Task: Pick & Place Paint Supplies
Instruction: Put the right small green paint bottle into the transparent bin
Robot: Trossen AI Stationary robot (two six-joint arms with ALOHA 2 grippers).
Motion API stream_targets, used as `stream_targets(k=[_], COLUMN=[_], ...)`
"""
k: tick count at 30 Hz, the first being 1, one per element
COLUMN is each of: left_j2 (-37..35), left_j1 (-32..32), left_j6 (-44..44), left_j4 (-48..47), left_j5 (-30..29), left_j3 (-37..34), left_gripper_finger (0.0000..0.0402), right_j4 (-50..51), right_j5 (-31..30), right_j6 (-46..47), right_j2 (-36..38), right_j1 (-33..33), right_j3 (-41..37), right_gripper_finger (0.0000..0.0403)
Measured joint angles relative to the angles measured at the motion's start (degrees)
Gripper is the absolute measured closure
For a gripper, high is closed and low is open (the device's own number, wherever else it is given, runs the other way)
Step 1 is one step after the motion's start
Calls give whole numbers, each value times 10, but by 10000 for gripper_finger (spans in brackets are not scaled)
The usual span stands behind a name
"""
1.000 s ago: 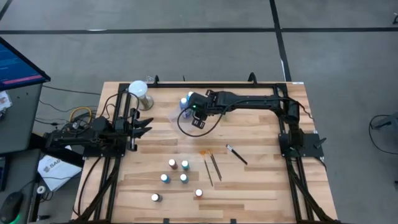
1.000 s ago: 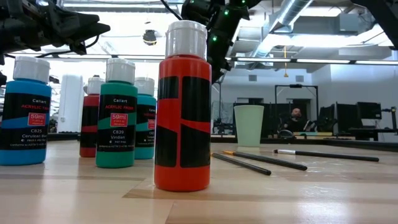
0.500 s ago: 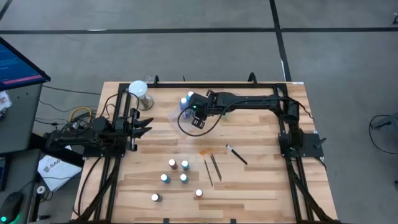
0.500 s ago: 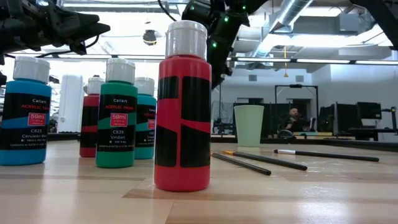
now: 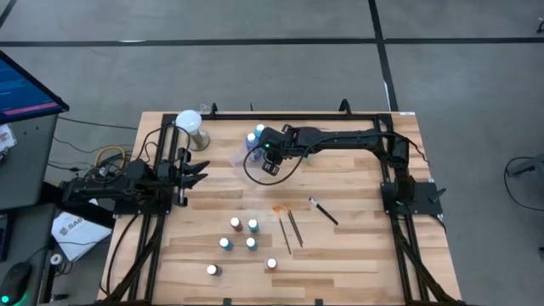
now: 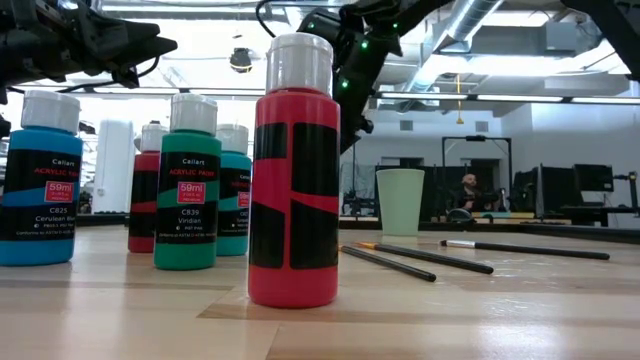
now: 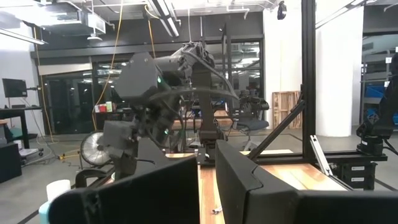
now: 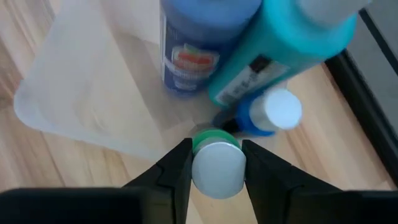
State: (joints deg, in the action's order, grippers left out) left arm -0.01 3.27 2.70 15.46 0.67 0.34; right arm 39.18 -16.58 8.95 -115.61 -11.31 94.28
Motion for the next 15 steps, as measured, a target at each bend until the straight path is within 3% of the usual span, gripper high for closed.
stream_targets(k=[15], left_j2=[0], left_j1=[0], left_j6=[0], left_j4=[0], left_j5=[0], left_j3=[0], left_gripper_finger=[401], right_j4=[-6], right_j5=[11], right_j6=[-3], right_j2=[0], right_j1=[-11], right_j3=[0], right_gripper_finger=[265])
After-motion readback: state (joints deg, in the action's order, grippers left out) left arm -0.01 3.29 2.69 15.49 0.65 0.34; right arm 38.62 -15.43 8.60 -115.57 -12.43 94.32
